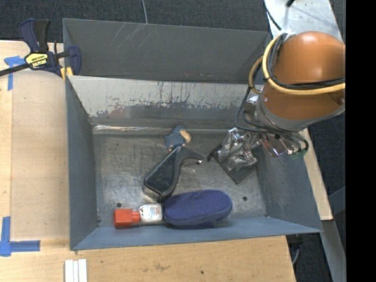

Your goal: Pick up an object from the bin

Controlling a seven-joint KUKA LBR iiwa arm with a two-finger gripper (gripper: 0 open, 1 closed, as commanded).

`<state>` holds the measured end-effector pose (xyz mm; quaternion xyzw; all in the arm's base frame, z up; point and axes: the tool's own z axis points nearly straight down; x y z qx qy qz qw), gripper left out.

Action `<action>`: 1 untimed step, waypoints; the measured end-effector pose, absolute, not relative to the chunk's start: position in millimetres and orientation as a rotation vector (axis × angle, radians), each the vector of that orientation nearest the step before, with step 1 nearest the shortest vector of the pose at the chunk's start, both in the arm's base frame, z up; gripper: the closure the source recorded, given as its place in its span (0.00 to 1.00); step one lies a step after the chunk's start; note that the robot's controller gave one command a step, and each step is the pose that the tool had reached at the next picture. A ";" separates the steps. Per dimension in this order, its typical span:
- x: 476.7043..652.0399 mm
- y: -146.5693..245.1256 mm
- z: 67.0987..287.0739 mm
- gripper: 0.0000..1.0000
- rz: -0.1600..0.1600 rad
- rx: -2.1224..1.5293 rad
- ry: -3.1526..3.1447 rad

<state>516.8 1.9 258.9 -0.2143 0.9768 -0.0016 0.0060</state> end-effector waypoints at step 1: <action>515.2 3.1 254.1 0.00 -0.001 -0.674 3.065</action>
Offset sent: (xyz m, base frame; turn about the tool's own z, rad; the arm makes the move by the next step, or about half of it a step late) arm 0.0000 0.0000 0.0000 0.0000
